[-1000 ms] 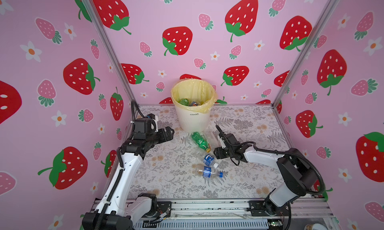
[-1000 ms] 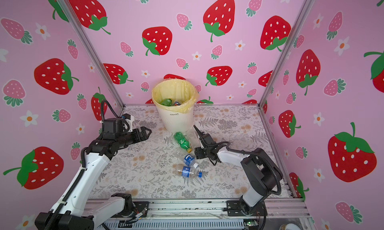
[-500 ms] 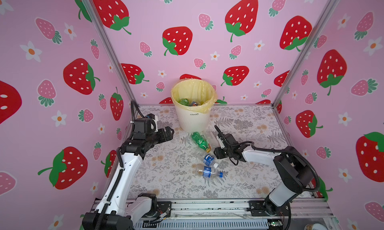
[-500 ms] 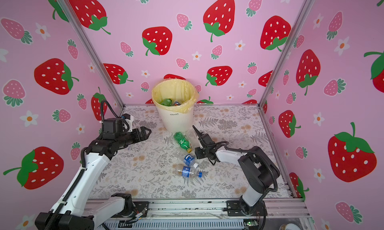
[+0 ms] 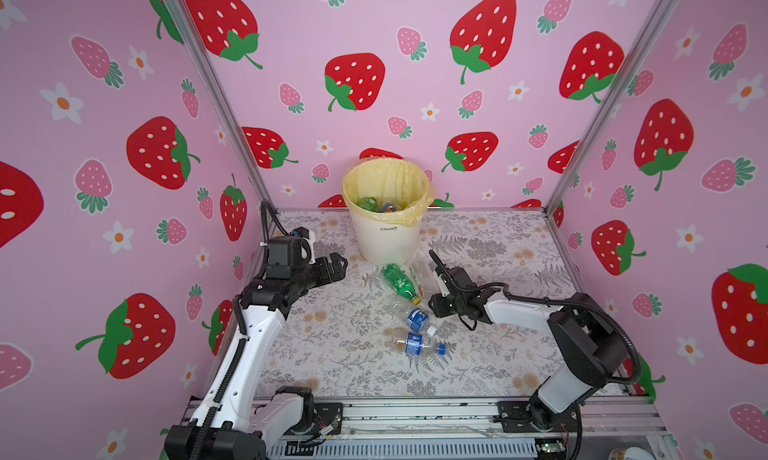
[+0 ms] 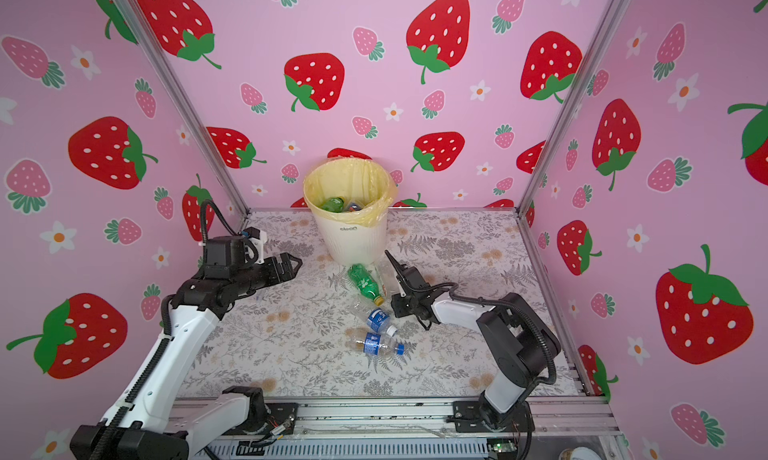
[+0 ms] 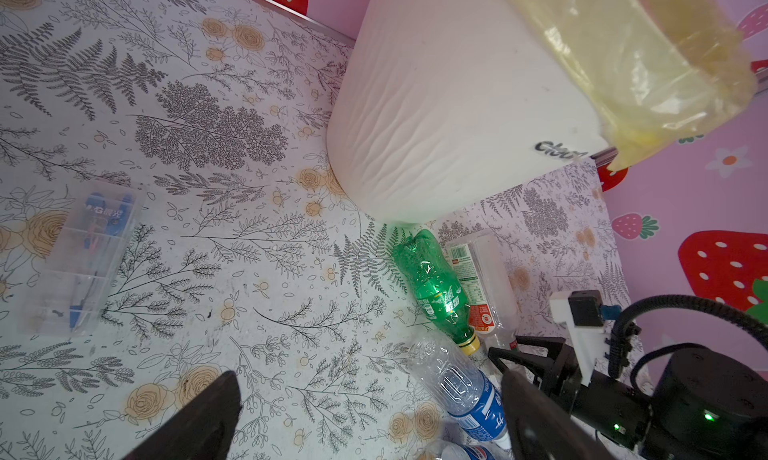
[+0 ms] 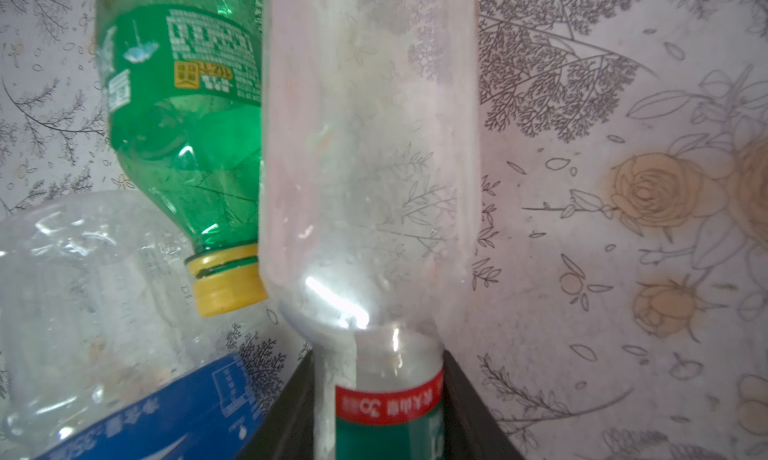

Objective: Throw the plastic bottles in the bin
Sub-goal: 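Close the right gripper around the clear bottle's middle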

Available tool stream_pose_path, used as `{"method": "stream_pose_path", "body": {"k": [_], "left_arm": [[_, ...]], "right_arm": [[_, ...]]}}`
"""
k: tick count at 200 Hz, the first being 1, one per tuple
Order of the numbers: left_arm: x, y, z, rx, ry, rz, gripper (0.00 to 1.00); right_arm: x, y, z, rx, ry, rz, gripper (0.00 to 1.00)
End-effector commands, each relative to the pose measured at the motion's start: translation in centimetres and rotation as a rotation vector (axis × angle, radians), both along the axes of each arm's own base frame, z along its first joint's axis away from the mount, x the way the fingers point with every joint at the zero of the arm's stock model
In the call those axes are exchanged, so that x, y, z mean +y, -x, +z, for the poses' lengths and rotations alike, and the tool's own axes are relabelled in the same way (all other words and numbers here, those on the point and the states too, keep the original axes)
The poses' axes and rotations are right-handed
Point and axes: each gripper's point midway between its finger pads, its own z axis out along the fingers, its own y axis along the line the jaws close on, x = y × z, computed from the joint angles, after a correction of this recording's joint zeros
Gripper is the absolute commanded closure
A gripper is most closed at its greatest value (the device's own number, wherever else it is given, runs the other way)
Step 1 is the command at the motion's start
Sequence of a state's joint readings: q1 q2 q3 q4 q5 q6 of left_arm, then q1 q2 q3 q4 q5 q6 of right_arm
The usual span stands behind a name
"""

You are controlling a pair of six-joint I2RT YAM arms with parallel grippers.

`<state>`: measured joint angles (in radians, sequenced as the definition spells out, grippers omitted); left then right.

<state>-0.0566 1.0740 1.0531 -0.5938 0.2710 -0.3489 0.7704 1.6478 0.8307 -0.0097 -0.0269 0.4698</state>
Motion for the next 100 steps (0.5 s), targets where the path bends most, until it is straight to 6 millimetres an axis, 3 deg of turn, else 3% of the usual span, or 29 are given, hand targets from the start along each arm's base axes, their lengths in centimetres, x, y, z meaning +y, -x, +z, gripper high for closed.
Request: {"method": "stream_pose_path", "body": {"k": [1, 100], "left_arm": [[0.0, -0.1, 0.0, -0.008, 0.009, 0.001, 0.01], [0.0, -0.3, -0.1, 0.001, 0.040, 0.001, 0.01]], "right_arm": [[-0.4, 0.1, 1.3, -0.040, -0.001, -0.006, 0.58], [-2.7, 0.1, 5.5, -0.130, -0.027, -0.082, 0.60]]}}
